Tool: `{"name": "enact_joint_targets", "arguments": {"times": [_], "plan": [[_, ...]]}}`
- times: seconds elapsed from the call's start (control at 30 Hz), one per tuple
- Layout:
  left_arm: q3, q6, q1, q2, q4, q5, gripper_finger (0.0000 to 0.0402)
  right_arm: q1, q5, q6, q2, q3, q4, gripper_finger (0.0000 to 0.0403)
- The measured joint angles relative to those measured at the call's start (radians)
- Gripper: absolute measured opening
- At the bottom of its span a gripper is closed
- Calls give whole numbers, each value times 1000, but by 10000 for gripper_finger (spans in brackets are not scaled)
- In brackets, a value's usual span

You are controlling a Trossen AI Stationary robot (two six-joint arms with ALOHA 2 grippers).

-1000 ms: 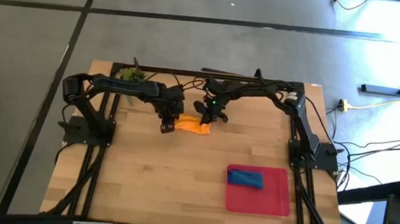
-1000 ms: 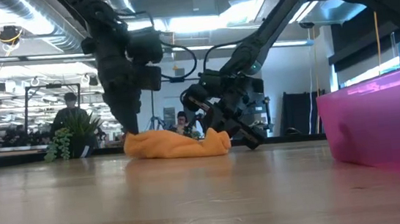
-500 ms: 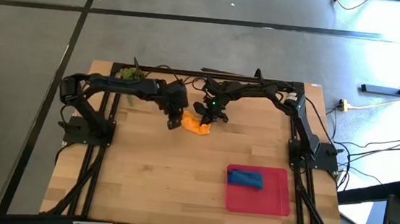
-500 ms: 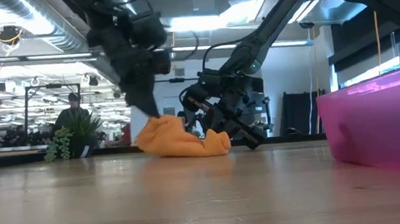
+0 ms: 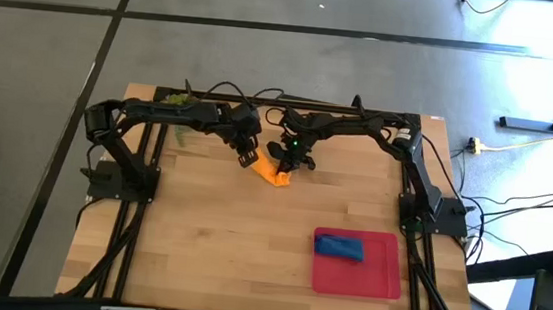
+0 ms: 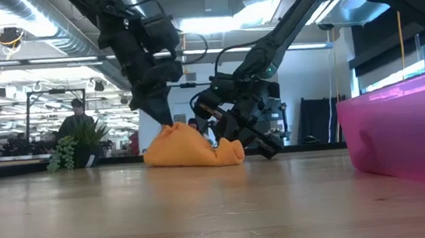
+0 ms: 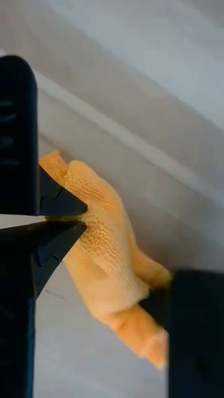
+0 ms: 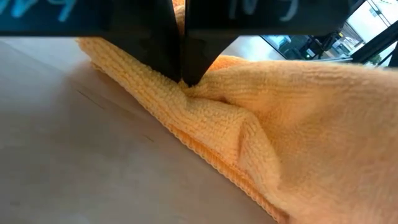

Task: Roll microfiber towels into tight, uniform cylinder then place into a basket
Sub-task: Roll the orange microfiber towel

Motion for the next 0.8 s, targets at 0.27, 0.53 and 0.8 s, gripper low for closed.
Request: {"name": "enact_joint_targets", "arguments": {"times": [0.27, 0.53, 0.8], "plan": [[0, -26, 10, 99, -2, -14, 0, 1, 1, 0, 0, 0, 0, 9], [0, -27, 26, 164, 0, -10, 0, 2, 0, 1, 0, 0, 0, 9], [4, -20, 26, 207, -2, 9, 0, 2, -2, -13, 0, -3, 17, 10]]}}
